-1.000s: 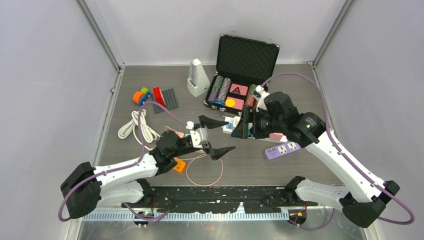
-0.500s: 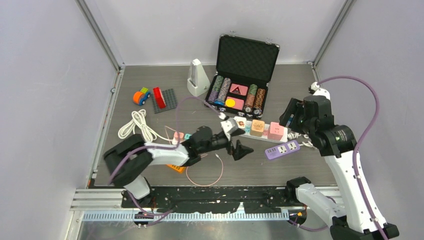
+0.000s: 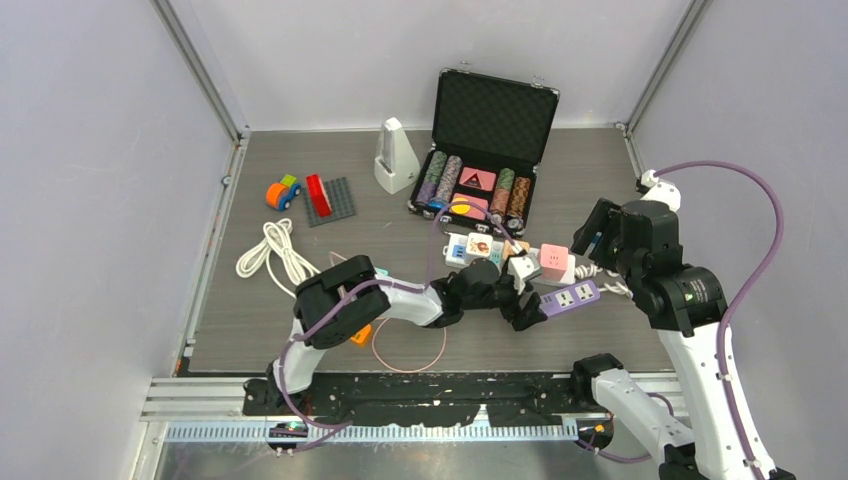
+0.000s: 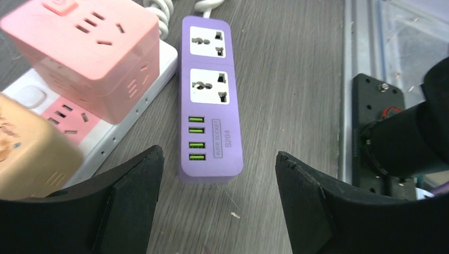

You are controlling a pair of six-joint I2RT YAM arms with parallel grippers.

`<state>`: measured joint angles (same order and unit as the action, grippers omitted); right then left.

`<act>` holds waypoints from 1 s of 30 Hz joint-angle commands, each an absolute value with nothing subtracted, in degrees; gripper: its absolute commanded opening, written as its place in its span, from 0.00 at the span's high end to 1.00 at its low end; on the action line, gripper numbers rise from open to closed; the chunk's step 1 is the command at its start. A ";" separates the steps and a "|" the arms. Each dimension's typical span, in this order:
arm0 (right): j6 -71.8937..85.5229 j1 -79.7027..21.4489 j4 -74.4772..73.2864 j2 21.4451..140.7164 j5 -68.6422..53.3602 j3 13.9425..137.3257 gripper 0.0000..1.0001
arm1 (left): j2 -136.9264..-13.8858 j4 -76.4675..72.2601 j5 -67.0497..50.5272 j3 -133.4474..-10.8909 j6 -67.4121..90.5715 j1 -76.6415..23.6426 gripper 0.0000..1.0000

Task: Insert the plug

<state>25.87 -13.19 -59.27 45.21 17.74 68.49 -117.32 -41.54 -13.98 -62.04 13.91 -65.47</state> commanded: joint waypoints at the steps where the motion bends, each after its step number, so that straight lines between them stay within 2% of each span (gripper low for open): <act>1: 25.22 -12.84 -58.50 43.92 17.86 70.73 0.55 | -120.64 -36.02 -10.02 -66.84 10.06 -66.58 0.22; 6: 24.84 -12.83 -58.72 43.38 17.70 71.34 0.53 | -124.07 -31.47 -7.10 -70.91 5.44 -68.22 0.23; 11: 24.38 -12.87 -58.83 43.77 17.80 71.88 0.53 | -127.30 -29.56 -5.32 -73.34 3.91 -69.41 0.27; 14: 24.56 -12.83 -58.84 44.05 17.42 71.54 0.52 | -128.36 -29.51 -5.52 -74.22 3.83 -69.39 0.40; 16: 24.78 -12.84 -58.87 44.02 17.03 71.08 0.53 | -128.10 -30.03 -4.66 -73.64 3.87 -69.30 0.52; 21: 24.88 -12.83 -58.88 44.31 15.01 69.79 0.53 | -124.68 -35.68 -3.70 -66.69 0.42 -69.20 0.71; 25: 24.96 -12.81 -58.88 44.71 12.63 67.73 0.52 | -119.76 -41.23 -3.76 -57.99 -6.11 -68.77 0.78; 30: 22.94 -12.83 -58.54 45.15 8.53 64.29 0.55 | -113.67 -41.55 -1.35 -48.58 -13.26 -68.33 0.81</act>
